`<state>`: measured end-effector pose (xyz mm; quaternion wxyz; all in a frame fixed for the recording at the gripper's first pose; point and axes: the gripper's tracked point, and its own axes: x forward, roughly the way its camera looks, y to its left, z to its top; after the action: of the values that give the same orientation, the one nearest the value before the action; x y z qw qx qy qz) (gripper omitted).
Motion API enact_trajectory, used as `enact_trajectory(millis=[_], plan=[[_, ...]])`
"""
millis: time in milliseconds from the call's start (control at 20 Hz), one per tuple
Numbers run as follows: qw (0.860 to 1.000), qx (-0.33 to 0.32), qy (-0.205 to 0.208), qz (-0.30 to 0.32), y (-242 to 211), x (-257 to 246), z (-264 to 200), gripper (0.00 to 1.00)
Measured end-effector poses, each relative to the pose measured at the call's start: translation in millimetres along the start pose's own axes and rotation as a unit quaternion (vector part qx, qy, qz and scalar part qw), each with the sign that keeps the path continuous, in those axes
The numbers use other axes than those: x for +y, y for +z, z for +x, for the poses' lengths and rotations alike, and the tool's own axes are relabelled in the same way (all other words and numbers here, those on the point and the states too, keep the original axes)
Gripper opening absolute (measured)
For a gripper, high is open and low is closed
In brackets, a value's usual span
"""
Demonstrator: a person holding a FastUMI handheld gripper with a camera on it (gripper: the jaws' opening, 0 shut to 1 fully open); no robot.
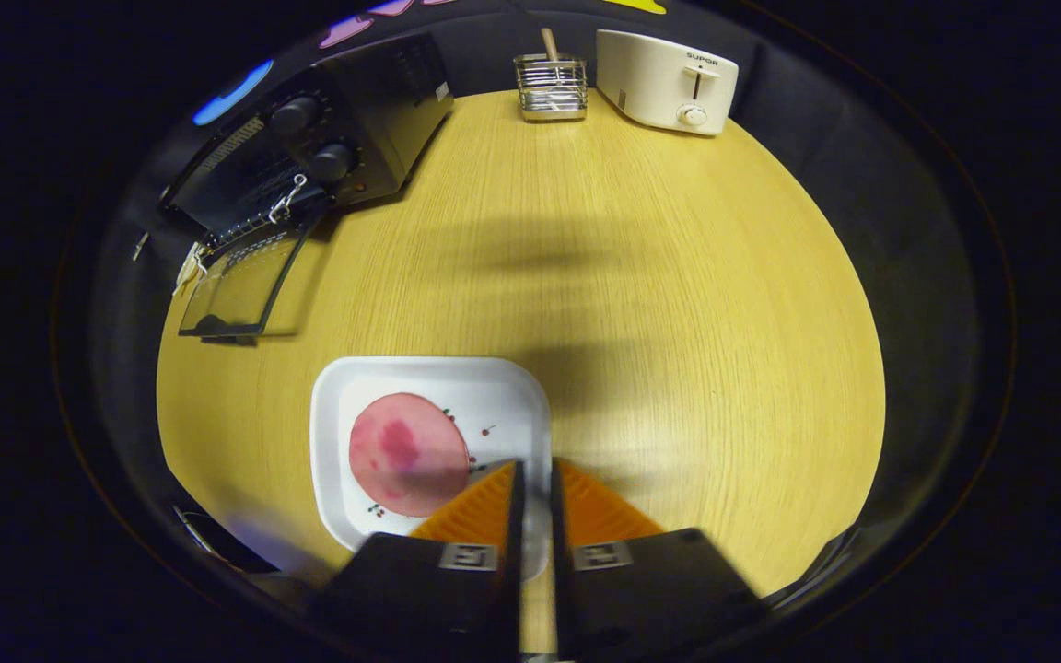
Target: Open the toaster oven, put the food inside, and close the toaster oven door.
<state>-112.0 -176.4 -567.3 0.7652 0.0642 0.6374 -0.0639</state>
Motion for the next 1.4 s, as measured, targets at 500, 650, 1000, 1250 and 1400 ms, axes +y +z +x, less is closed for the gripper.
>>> enact_trajectory(millis=[500,650,1000,1250,1400], plan=[[0.996,0.052,0.065,0.016,-1,4,5,0.05],[0.986,0.084,0.119,0.078,-6,9,4,0.05],[0.922,0.127,0.250,0.268,-6,15,-12,0.05],[0.886,0.088,0.300,0.343,-5,18,-22,0.05],[0.847,0.065,0.339,0.404,-6,33,-14,0.05]])
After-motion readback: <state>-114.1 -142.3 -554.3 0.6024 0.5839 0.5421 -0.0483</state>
